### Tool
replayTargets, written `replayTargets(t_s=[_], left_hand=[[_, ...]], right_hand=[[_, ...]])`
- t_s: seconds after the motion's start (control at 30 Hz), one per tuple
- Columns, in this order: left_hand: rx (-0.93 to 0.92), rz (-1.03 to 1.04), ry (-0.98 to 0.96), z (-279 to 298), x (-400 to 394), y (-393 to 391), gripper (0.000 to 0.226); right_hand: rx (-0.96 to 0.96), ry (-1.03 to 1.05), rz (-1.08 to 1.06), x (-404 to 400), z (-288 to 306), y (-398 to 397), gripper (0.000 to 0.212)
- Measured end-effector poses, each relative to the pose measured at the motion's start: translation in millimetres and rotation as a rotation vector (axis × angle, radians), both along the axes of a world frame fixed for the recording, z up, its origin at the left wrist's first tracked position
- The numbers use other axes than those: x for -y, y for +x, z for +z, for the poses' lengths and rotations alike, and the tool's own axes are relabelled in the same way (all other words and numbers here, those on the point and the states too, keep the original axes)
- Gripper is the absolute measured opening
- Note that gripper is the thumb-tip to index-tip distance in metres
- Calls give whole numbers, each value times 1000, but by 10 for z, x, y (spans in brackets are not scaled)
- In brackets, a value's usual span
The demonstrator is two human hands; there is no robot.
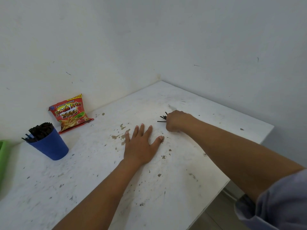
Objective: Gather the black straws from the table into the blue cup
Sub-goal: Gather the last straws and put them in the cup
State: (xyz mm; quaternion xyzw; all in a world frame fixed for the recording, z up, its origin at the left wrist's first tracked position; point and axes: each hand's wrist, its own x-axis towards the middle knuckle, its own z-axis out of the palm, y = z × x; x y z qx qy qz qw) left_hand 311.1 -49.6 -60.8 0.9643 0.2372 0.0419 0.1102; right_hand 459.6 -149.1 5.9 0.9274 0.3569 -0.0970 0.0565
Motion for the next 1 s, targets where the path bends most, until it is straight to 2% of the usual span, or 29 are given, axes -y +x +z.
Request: replayTargets(t_s=[0.17, 0.27, 0.33, 0.47, 0.5, 0.57, 0.67, 0.73, 0.87, 1.0], left_hand=[[15, 0, -10, 5, -1, -1, 90], [60, 4, -51, 18, 6, -20, 85], [166, 8, -150, 49, 20, -61, 73], [449, 90, -492, 213, 62, -315, 47], [496, 113, -632, 268, 83, -398, 43], [563, 184, -1032, 370, 119, -563, 38], [532, 325, -1645, 511, 82, -790, 46], [472, 380, -1920, 584, 52, -925, 52], [437, 366, -2104, 649, 30, -1131, 53], [422, 323, -2140, 662, 24, -1267, 51]], right_hand=[[6, 115, -21, 24, -64, 38, 18], [-220, 414, -168, 65, -30, 108, 22], [-374, 646, -234, 66, -10, 124, 23], [-709, 996, -173, -1, 93, -63, 39], [-823, 1074, -146, -25, 132, -138, 40], [-1043, 1186, -117, -90, 212, -297, 39], [-1258, 1254, -78, -213, 320, -541, 35], [-1381, 1281, -54, -280, 391, -696, 35], [-1536, 1305, 23, -395, 468, -982, 41], [-1481, 1301, 110, -454, 426, -1176, 45]])
